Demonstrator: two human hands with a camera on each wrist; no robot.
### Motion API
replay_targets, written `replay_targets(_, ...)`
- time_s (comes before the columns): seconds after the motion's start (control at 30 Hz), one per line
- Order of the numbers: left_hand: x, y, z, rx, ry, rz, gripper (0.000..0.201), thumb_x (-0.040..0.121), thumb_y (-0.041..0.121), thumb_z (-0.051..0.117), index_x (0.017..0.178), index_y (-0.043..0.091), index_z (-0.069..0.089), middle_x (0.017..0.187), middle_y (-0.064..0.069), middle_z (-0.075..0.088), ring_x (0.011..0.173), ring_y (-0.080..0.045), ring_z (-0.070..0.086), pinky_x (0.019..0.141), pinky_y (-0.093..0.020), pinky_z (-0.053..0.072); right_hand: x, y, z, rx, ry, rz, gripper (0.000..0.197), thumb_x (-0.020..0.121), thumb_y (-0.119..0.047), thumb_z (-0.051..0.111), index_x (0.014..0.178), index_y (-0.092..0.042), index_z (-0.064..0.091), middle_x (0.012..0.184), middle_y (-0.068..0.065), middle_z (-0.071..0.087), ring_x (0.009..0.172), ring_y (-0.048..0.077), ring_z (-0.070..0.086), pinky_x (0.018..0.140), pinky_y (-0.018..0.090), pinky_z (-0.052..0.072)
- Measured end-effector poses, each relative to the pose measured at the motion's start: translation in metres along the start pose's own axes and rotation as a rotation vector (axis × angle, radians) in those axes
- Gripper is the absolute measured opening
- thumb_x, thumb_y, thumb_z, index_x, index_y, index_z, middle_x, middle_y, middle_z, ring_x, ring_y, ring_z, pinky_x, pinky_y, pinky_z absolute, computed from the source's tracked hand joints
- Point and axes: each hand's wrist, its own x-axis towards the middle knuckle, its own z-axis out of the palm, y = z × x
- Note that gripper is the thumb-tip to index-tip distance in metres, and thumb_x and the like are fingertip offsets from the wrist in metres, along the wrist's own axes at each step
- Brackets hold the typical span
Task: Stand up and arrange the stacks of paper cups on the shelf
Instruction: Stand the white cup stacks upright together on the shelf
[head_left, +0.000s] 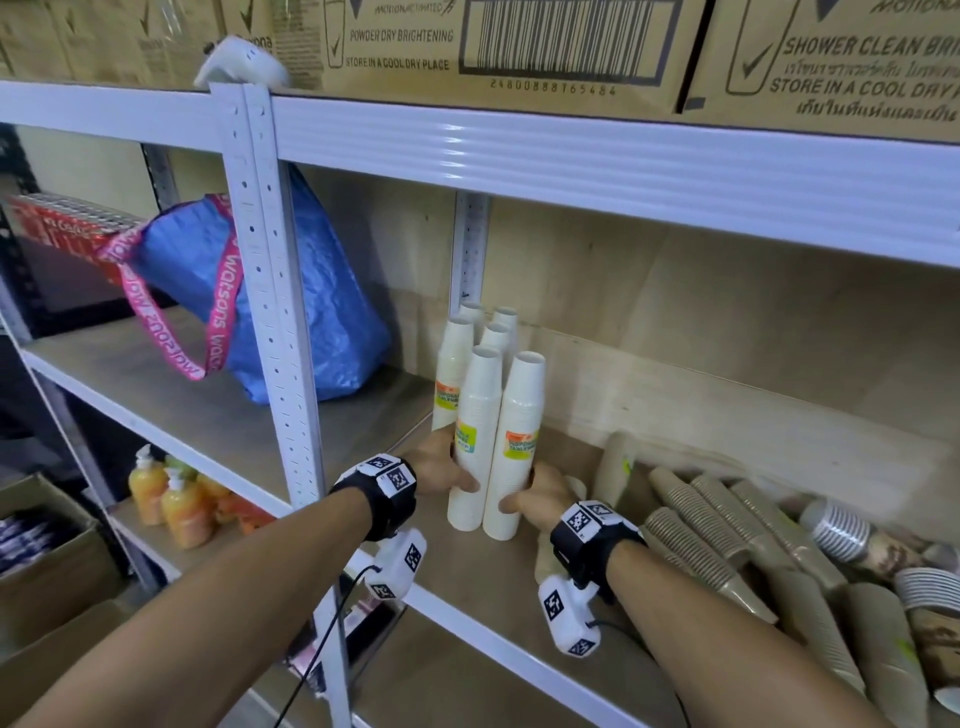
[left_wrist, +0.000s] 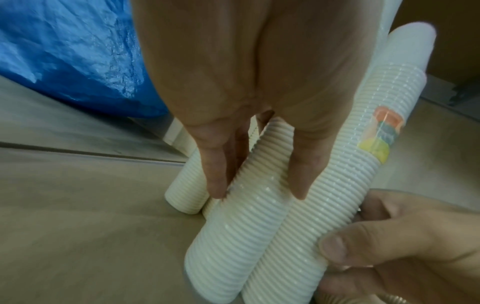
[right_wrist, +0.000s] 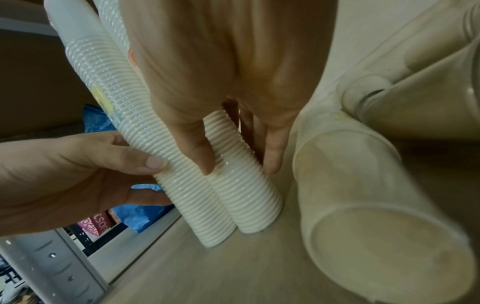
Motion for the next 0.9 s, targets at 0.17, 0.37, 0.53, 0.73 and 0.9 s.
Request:
replay_targets(0.17, 0.0013, 0.0062, -0.0068, 0.004, -0.004, 0.001, 0.056, 0.076, 0.003, 0.077, 0.125, 0.016, 0.054, 0.115, 0.003, 0.063, 0.108, -0.014, 0.056, 0.102, -0.037, 0.045, 0.0019, -0.0067, -0.0079, 0.052, -0.007, -0.038, 0.044, 0.073, 0.001, 0.074, 0.114, -0.010, 0.066, 0.112, 0.004, 0.069, 0.103, 0.020, 0.063, 0.090, 0.032, 0.048)
replay_targets(0.37, 0.0007, 0.0009, -0.0009, -0.035, 0.092, 0.024, 0.054, 0.072, 0.011, 0.083, 0.117, 0.024, 0.055, 0.108, 0.010, 0.064, 0.101, -0.010, 0.059, 0.095, -0.033, 0.047, -0.0007, -0.0053, -0.0052, 0.126, 0.037, -0.096, 0.053, 0.067, -0.003, 0.082, 0.116, -0.013, 0.065, 0.111, 0.000, 0.071, 0.103, 0.019, 0.066, 0.093, 0.037, 0.051)
replay_targets(0.53, 0.0002, 0.0016, -0.0022, 0.003, 0.054, 0.008, 0.067, 0.072, 0.012, 0.082, 0.129, 0.020, 0.049, 0.114, 0.008, 0.062, 0.109, -0.014, 0.058, 0.098, -0.034, 0.047, -0.0010, -0.0052, -0.0076, 0.142, 0.028, -0.119, 0.054, 0.069, -0.001, 0.080, 0.117, -0.015, 0.061, 0.112, -0.001, 0.070, 0.103, 0.017, 0.065, 0.093, 0.036, 0.050)
replay_targets(0.73, 0.0001, 0.0026, -0.0009, 0.027, 0.109, 0.033, 0.056, 0.075, 0.013, 0.082, 0.124, 0.019, 0.055, 0.104, 0.010, 0.060, 0.097, -0.009, 0.056, 0.089, -0.027, 0.045, 0.0002, -0.0060, -0.0102, 0.160, 0.024, -0.155, 0.051, 0.071, 0.001, 0.079, 0.117, -0.012, 0.062, 0.106, -0.003, 0.069, 0.097, 0.014, 0.064, 0.088, 0.032, 0.050)
replay_targets(0.9, -0.0009, -0.0004, 0.0001, 0.029, 0.078, 0.038, 0.068, 0.071, 0.016, 0.083, 0.130, 0.022, 0.049, 0.112, 0.011, 0.061, 0.108, -0.013, 0.058, 0.099, -0.037, 0.048, -0.0004, -0.0056, -0.0115, 0.161, 0.012, -0.171, 0.052, 0.070, 0.002, 0.080, 0.114, -0.013, 0.058, 0.105, -0.006, 0.068, 0.092, 0.009, 0.063, 0.085, 0.028, 0.048)
